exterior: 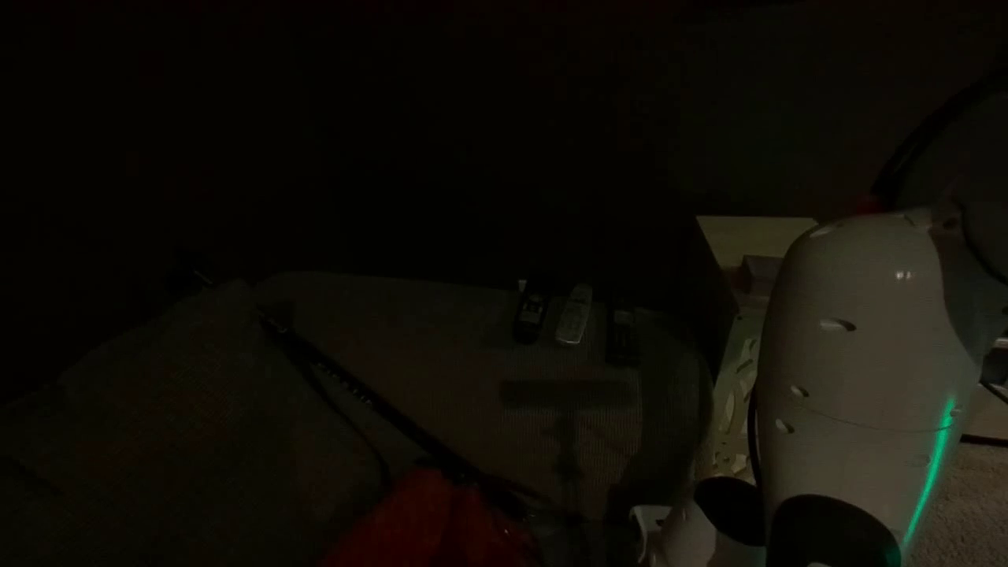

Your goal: Remove the toy car from the sofa and put it on the white cabinet

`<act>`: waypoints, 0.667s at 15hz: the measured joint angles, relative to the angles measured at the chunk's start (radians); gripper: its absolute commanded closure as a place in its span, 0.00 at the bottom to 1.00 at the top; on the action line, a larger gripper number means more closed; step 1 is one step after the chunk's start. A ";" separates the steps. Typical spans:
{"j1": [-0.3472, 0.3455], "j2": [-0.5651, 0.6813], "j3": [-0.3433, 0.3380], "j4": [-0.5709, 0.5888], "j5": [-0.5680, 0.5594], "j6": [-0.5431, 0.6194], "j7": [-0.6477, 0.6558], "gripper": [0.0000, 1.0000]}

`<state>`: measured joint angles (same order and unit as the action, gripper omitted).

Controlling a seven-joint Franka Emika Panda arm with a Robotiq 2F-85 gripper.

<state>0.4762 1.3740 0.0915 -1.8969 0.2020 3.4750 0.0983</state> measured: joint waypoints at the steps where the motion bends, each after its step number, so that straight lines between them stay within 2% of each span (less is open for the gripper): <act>1: 0.003 -0.006 0.000 -0.010 0.010 0.035 0.005 0.60; 3: -0.004 -0.036 0.009 -0.061 0.017 0.158 0.016 0.60; 6: -0.051 -0.124 0.062 -0.201 0.025 0.367 0.040 0.60; 10: -0.099 -0.279 0.140 -0.383 0.099 0.479 0.059 0.60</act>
<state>0.3776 1.0954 0.2316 -2.2799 0.3006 3.9537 0.1576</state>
